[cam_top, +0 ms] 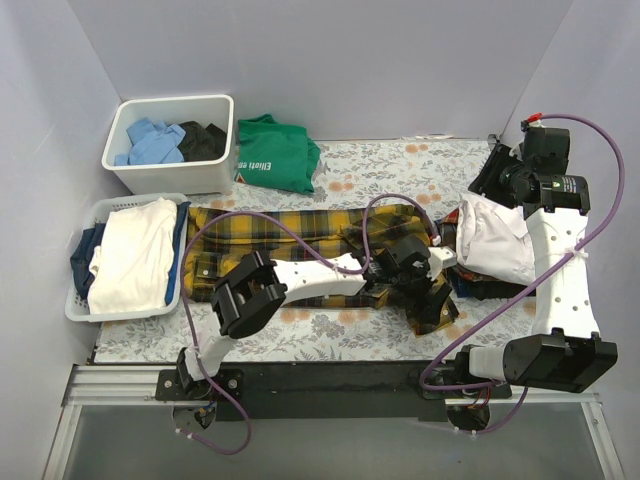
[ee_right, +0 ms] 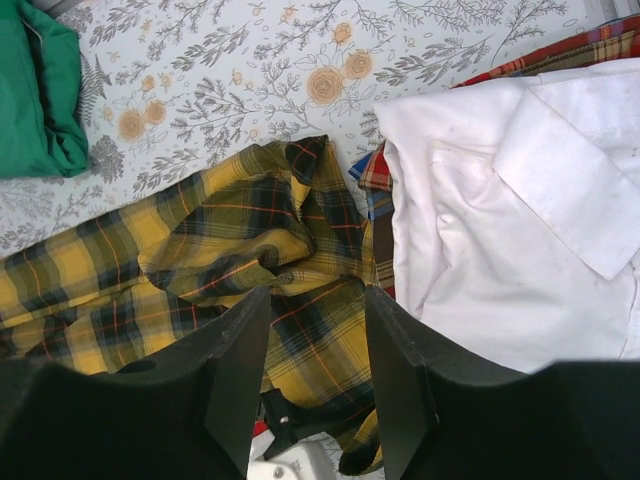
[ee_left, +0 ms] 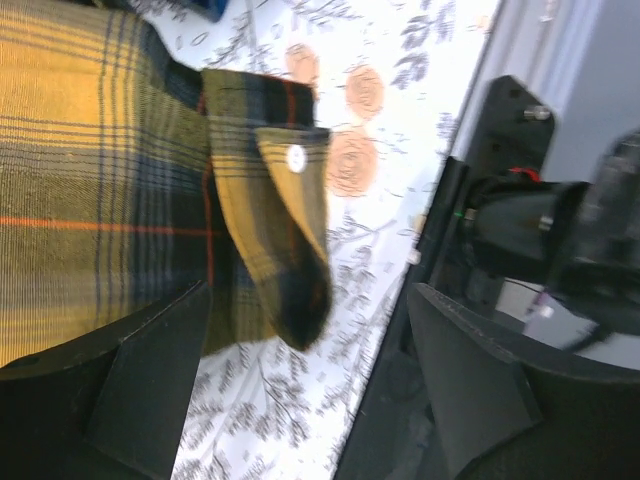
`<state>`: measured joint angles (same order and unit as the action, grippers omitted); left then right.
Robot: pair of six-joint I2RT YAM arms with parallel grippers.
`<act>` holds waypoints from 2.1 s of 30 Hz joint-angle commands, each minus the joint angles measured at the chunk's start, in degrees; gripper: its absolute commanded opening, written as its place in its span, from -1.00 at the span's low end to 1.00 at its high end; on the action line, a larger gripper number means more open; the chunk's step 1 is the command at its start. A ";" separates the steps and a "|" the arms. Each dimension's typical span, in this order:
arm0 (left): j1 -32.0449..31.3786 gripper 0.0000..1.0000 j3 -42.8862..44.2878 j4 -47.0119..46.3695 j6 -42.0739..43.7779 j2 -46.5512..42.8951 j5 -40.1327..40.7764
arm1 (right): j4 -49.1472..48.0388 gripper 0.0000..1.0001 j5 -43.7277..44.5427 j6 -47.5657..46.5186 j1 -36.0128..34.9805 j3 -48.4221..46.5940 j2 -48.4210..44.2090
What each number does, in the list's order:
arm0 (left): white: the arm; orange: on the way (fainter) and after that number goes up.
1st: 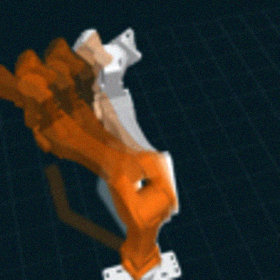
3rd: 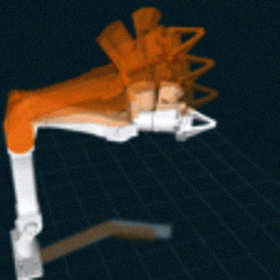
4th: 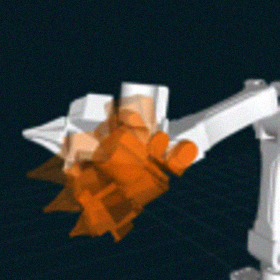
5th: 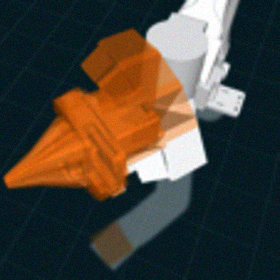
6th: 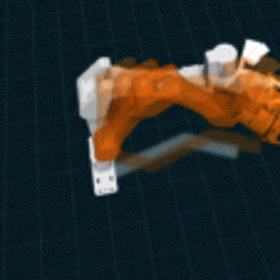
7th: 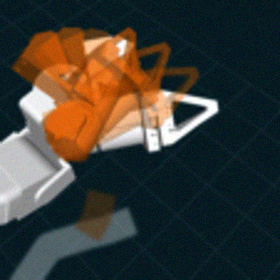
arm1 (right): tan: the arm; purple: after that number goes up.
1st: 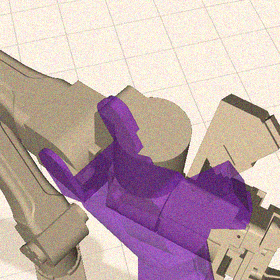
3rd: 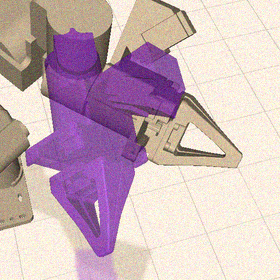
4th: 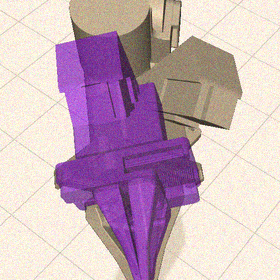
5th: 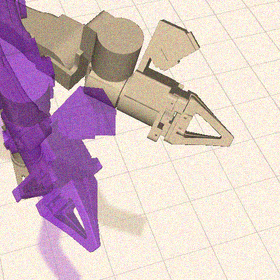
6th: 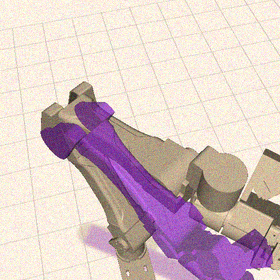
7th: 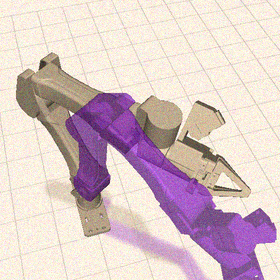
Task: Fold and stack the long sleeve shirts
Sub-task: Fold the shirt
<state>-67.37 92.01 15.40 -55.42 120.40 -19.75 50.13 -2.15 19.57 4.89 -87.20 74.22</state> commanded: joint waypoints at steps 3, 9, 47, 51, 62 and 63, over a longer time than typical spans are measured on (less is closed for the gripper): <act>-0.91 0.59 5.63 4.62 1.54 5.63 2.52 | 0.14 0.03 -0.92 0.55 0.39 0.36 -1.53; -1.09 0.31 7.92 6.93 0.93 7.66 4.72 | 0.06 0.03 -0.49 0.55 0.48 0.80 -2.23; 21.48 -1.00 16.55 33.21 -2.24 -29.51 51.20 | -8.82 0.02 -19.03 0.29 1.71 2.91 2.60; 25.01 -1.00 14.26 32.50 -1.10 -32.59 54.45 | -10.05 0.02 -19.03 -0.67 -0.83 5.37 4.00; 30.81 -1.00 12.76 29.00 0.39 -35.76 61.57 | -14.27 0.03 -14.82 -2.96 -11.99 11.52 10.94; 31.16 -1.00 12.76 28.12 1.70 -35.85 62.11 | -14.62 0.03 -14.46 -3.05 -12.53 11.44 12.43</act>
<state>-37.71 104.51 46.83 -56.31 86.43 37.10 39.18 -18.61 18.17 -4.60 -76.07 83.94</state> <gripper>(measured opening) 0.020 0.513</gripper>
